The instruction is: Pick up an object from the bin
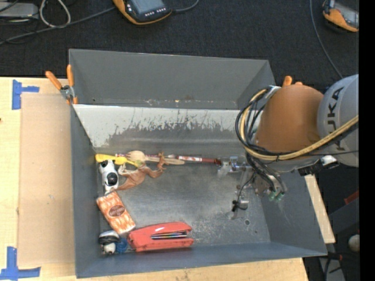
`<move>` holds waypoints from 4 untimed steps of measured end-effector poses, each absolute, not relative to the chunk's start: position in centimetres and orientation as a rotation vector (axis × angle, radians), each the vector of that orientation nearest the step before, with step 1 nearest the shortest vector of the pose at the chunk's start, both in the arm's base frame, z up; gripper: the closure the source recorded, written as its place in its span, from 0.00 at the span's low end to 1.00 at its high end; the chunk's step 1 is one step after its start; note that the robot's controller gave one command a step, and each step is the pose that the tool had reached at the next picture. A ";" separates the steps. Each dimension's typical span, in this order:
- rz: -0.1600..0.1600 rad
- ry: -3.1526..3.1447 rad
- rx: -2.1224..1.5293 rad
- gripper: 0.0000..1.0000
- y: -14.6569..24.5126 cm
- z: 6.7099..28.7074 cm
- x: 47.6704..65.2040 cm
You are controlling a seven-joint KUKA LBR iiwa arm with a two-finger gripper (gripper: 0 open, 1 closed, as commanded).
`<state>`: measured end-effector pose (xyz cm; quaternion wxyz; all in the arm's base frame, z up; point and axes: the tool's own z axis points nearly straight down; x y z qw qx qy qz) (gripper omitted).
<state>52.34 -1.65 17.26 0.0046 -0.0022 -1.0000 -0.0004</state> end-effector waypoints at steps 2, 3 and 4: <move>0.000 -3.139 0.138 0.00 1.3 13.0 52.6; 0.001 -3.117 0.436 0.00 6.1 7.3 55.3; 0.002 -3.125 0.336 0.00 7.1 9.3 52.3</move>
Offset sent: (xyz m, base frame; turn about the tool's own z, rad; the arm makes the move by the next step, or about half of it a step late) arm 0.0015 0.0581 -0.0889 -0.1840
